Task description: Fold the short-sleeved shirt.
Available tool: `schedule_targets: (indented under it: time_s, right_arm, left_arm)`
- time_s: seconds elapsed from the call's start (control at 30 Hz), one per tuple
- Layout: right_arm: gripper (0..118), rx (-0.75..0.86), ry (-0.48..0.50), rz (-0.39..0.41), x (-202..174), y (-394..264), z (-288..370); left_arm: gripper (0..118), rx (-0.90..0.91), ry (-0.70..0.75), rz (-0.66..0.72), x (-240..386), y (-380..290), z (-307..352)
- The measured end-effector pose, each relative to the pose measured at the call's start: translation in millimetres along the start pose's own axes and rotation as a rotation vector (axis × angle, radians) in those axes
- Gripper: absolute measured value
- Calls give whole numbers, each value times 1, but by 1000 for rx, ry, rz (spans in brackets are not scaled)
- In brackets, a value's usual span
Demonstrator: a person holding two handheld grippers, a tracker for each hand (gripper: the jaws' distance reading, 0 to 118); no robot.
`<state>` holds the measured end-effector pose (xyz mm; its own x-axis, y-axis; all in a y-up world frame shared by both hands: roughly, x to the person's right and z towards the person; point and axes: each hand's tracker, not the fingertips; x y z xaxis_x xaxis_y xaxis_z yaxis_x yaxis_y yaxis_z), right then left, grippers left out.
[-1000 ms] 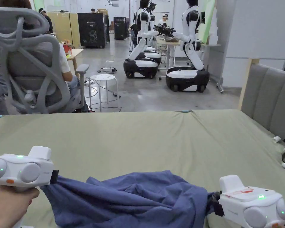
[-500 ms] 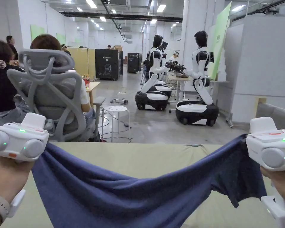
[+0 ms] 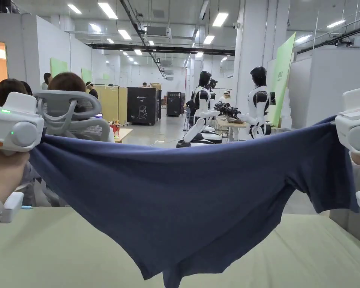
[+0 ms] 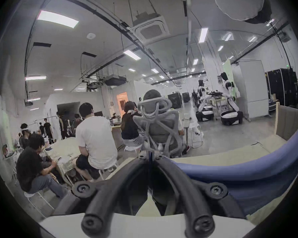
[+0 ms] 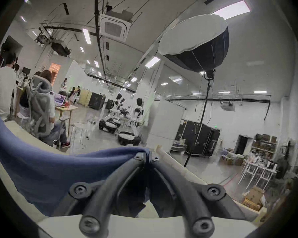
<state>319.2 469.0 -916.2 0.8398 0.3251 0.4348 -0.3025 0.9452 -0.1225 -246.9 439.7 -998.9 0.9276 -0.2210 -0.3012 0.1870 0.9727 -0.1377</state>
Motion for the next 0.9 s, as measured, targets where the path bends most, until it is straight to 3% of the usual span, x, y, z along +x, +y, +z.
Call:
schedule_targets:
  time_s: [0.17,0.4,0.67,0.73,0.9]
  right_arm:
    - [2,-24,10,-6,-14,-30,-11]
    - [2,-122,27,-13,-41,-121,-17]
    - [2,-210,86,28,-22,-188,34]
    - [2,-239,115,47,-17,-216,58]
    - [2,-364,216,28,-10,-309,112]
  left_arm:
    - [0,-19,-12,-29,15,-24,-19]
    - [0,-142,-52,-10,36,-109,-29]
    - [0,-201,-156,39,18,-159,48]
    - [0,-233,-201,-9,13,-182,72]
    - [0,-338,-288,46,-8,-264,144]
